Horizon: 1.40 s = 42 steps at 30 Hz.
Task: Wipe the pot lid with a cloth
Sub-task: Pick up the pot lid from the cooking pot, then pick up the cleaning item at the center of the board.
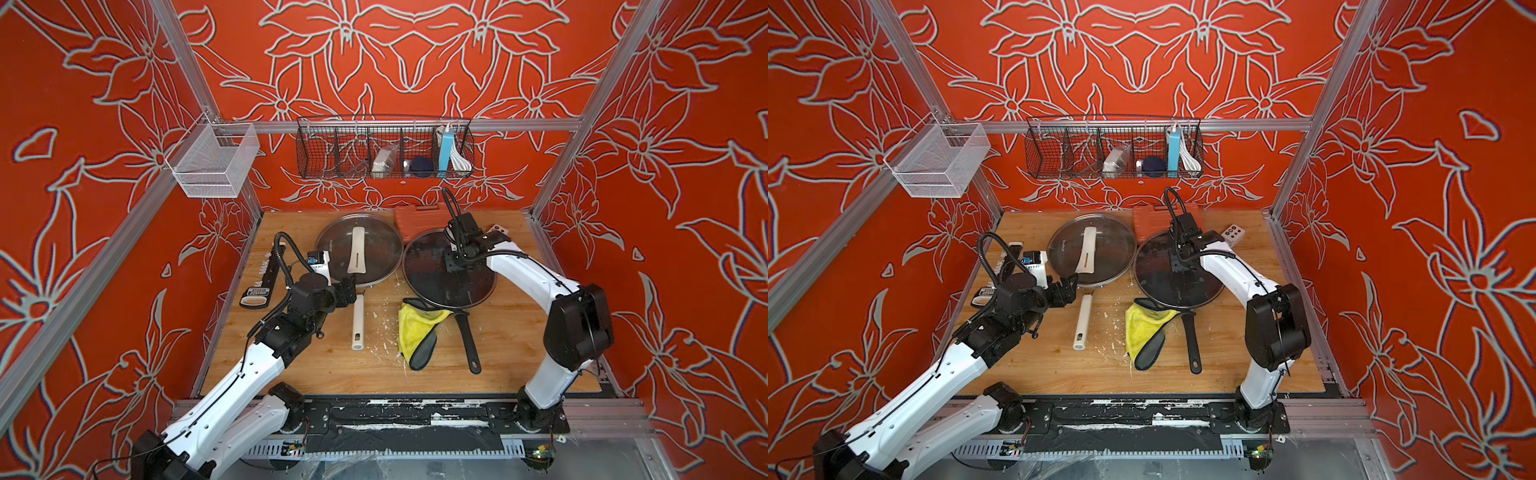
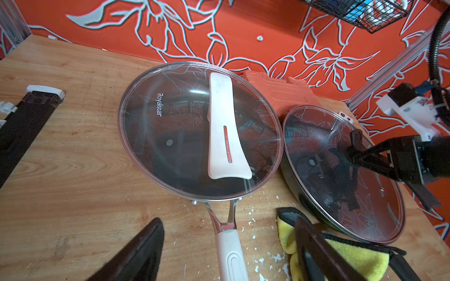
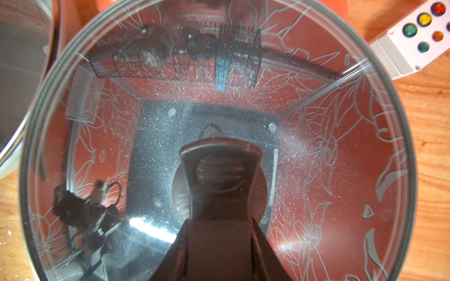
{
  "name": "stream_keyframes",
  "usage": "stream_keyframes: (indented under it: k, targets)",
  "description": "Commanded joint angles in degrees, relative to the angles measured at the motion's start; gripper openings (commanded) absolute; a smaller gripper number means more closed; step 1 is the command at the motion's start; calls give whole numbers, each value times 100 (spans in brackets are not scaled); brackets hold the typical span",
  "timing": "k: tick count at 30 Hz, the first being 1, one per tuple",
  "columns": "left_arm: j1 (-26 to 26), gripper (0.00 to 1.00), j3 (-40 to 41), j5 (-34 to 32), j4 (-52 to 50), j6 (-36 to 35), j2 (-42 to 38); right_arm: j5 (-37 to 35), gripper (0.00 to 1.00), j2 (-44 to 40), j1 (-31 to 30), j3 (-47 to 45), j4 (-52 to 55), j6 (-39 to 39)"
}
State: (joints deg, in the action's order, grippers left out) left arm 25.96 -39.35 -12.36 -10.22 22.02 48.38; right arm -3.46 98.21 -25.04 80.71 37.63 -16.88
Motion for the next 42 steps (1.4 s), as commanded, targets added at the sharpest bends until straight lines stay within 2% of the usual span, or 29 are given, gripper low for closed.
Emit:
stream_keyframes:
  k: [1,16,22,26,32,42]
  targets:
    - [48,83,16,-74,76,-26,-39,-58,0,-472,0,-72,-872,156]
    - [100,83,6,224,219,-108,-28,-104,0,-909,12,668,45,833]
    - [528,83,68,610,429,-422,20,-69,0,-1172,16,1200,751,1376]
    - [936,84,72,731,512,-669,12,250,0,-1383,51,1440,1218,1762]
    - [1126,84,414,928,613,-624,-382,721,0,-1831,167,1535,1642,1995]
    - [1457,84,912,1329,732,-451,-590,1498,0,-2636,403,1018,1605,2442]
